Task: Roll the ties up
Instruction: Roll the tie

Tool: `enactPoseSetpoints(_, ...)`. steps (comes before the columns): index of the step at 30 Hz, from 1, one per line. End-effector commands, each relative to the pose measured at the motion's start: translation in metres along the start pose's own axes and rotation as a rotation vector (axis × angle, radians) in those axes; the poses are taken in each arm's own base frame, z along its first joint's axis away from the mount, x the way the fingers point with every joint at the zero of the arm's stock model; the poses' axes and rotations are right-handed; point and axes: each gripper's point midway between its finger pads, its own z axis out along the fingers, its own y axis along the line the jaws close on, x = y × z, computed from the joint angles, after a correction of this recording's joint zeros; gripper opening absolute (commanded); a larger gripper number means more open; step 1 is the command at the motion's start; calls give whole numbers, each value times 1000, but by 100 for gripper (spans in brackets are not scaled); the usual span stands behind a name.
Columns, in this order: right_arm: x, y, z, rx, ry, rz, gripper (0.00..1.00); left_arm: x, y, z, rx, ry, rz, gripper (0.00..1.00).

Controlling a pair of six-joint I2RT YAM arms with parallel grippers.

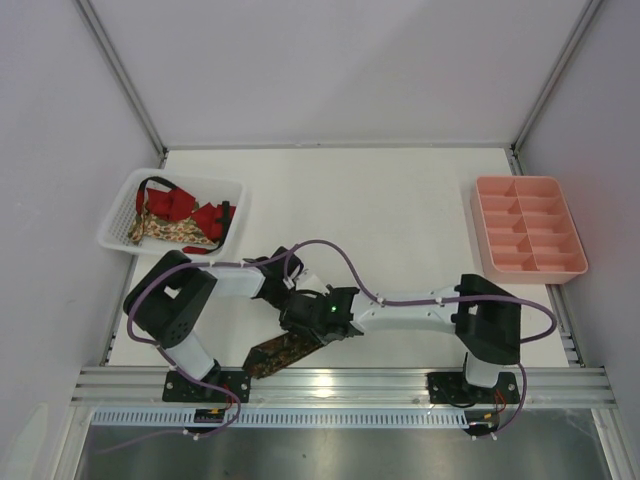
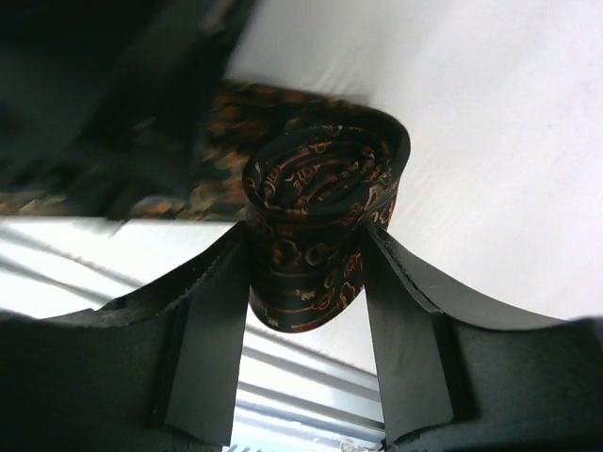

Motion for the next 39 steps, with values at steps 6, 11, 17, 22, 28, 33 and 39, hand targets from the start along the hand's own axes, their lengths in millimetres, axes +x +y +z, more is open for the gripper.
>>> enactPoseSetpoints(6, -20, 11, -33, -214, -77, 53, 57, -42, 35, 2, -187, -206, 28, 0)
enactPoseSetpoints(11, -13, 11, -27, -297, -41, 86, 60, -46, 32, -1, -189, -214, 42, 1)
enactPoseSetpoints(17, -23, 9, -37, -399, -68, 116, 62, -47, 30, -3, -195, -221, 45, 1)
enactPoseSetpoints(22, -35, 5, -55, -507, -105, 160, 66, -49, 27, -6, -189, -234, 48, 0)
enactPoseSetpoints(28, -48, -14, -66, -585, -98, 231, 66, -52, 18, -10, -179, -238, 55, 4)
enactPoseSetpoints(33, -49, -27, -72, -728, -74, 319, 57, -53, 2, -22, -147, -261, 79, 11)
enactPoseSetpoints(39, -45, -47, -67, -854, -60, 451, 43, -52, -12, -33, -116, -285, 103, 22)
